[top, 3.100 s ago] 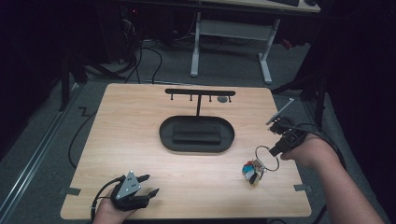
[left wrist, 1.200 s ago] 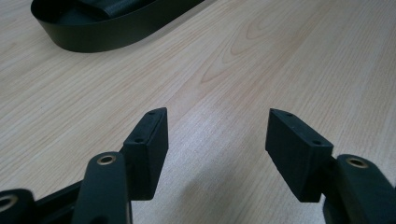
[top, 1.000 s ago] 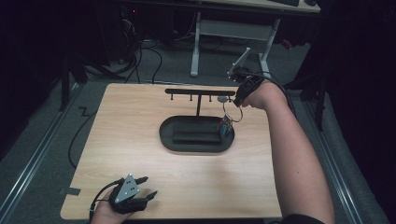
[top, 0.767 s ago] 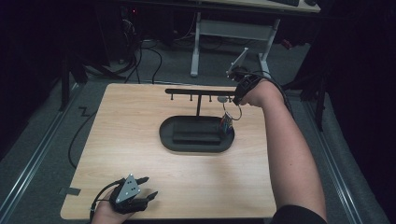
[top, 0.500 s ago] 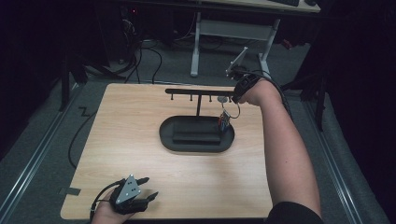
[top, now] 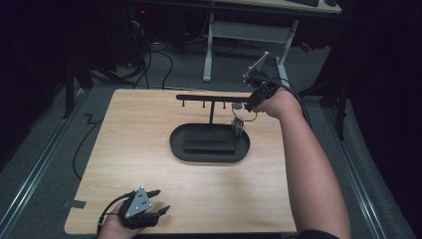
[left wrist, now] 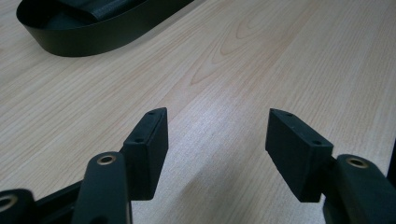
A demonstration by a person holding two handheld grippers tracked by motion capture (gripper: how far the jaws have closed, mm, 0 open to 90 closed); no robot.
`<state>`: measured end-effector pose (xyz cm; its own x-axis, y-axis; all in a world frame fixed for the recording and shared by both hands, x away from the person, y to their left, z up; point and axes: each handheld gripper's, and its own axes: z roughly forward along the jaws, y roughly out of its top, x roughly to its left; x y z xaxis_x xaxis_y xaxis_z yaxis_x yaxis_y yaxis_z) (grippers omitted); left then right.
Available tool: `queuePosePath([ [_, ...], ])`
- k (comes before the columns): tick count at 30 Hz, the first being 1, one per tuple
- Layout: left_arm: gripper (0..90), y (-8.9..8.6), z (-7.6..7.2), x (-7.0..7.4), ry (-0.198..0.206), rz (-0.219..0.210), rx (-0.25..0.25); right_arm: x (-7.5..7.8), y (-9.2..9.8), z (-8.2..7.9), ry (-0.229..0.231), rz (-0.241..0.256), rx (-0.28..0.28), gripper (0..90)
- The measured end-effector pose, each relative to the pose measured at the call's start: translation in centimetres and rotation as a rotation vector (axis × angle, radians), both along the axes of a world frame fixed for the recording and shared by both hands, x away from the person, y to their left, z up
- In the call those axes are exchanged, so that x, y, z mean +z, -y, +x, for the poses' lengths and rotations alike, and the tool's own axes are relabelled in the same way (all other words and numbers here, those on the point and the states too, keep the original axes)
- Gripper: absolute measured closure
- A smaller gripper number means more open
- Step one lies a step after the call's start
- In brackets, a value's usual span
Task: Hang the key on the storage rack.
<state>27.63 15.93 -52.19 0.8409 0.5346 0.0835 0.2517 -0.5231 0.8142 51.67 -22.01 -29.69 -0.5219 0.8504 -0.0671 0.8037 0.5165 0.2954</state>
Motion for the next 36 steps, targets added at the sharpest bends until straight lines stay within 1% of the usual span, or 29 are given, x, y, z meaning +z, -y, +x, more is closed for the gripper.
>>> queuePosePath([
  [1, 39.7, 0.0, 0.0, 0.0, -0.001, -0.002, -0.001, 0.0, 0.1, -0.5, 0.000, 0.015, -0.006, 64.1],
  [2, 39.6, 0.1, 0.0, 0.0, -0.004, -0.004, -0.002, -0.1, 0.4, -0.9, 0.002, 0.019, -0.006, 60.8],
  [3, 39.5, 0.1, 0.0, 0.0, -0.004, -0.004, -0.002, -0.4, 0.6, -1.6, 0.004, 0.029, -0.023, 57.3],
  [4, 39.5, 0.1, 0.0, 0.0, -0.002, -0.004, -0.001, -0.5, 0.8, -2.0, 0.005, 0.031, -0.025, 54.4],
  [5, 39.5, 0.2, 0.0, 0.0, -0.002, -0.004, -0.002, -0.8, 1.0, -2.5, 0.012, 0.035, -0.030, 52.0],
  [6, 39.5, 0.2, 0.0, 0.0, -0.002, -0.004, -0.002, -0.8, 1.0, -2.5, 0.012, 0.035, -0.030, 52.0],
  [7, 39.7, 0.2, 0.1, 0.0, -0.004, 0.003, -0.001, -1.3, 1.6, -3.8, 0.049, 0.051, -0.041, 45.2],
  [10, 39.8, 0.3, 0.2, -0.1, -0.008, 0.001, 0.006, -1.9, 2.4, -5.5, 0.087, 0.081, -0.047, 38.2],
  [11, 39.8, 0.3, 0.2, -0.2, -0.012, 0.003, 0.006, -2.2, 2.7, -6.0, 0.101, 0.092, -0.070, 35.6],
  [12, 39.8, 0.3, 0.3, -0.2, -0.011, 0.003, 0.008, -2.5, 3.0, -6.6, 0.115, 0.110, -0.078, 33.6],
  [14, 39.8, 0.4, 0.3, -0.2, -0.011, 0.002, 0.007, -3.2, 3.4, -7.7, 0.140, 0.125, -0.069, 30.2],
  [16, 39.8, 0.4, 0.4, -0.2, -0.016, 0.005, 0.006, -4.0, 3.8, -8.8, 0.174, 0.160, -0.068, 29.8],
  [17, 39.8, 0.4, 0.4, -0.2, -0.016, 0.005, 0.006, -4.0, 3.8, -8.8, 0.174, 0.160, -0.068, 29.8],
  [18, 39.8, 0.5, 0.5, -0.3, -0.017, 0.006, 0.007, -4.6, 3.9, -9.5, 0.194, 0.168, -0.059, 28.8],
  [19, 39.7, 0.5, 0.6, -0.4, -0.019, 0.008, 0.009, -5.1, 4.0, -10.0, 0.200, 0.167, -0.052, 28.5],
  [20, 39.7, 0.6, 0.7, -0.4, -0.024, 0.007, 0.011, -6.0, 4.3, -10.8, 0.220, 0.177, -0.056, 27.9],
  [23, 39.7, 0.8, 0.7, -0.5, -0.025, 0.009, 0.008, -7.4, 5.0, -11.9, 0.249, 0.201, -0.069, 27.6],
  [26, 39.1, 0.8, 0.7, -0.5, -0.030, 0.008, 0.001, -9.1, 5.7, -12.9, 0.275, 0.198, -0.090, 25.9],
  [27, 39.0, 0.8, 0.7, -0.5, -0.031, 0.009, 0.001, -9.6, 5.7, -13.2, 0.288, 0.181, -0.098, 24.7],
  [28, 39.0, 0.8, 0.7, -0.5, -0.031, 0.009, 0.001, -9.6, 5.7, -13.2, 0.288, 0.181, -0.098, 24.7],
  [29, 38.7, 0.8, 0.8, -0.6, -0.032, 0.013, 0.003, -10.8, 6.1, -14.0, 0.324, 0.186, -0.090, 22.4],
  [31, 38.4, 0.8, 0.8, -0.6, -0.033, 0.013, 0.008, -11.6, 6.3, -14.7, 0.347, 0.186, -0.084, 22.5],
  [32, 38.3, 0.8, 0.8, -0.6, -0.033, 0.013, 0.011, -12.1, 6.3, -15.1, 0.356, 0.190, -0.091, 21.8],
  [36, 37.9, 0.8, 0.8, -0.7, -0.033, 0.015, 0.017, -14.0, 6.6, -16.8, 0.394, 0.244, -0.089, 21.2],
])
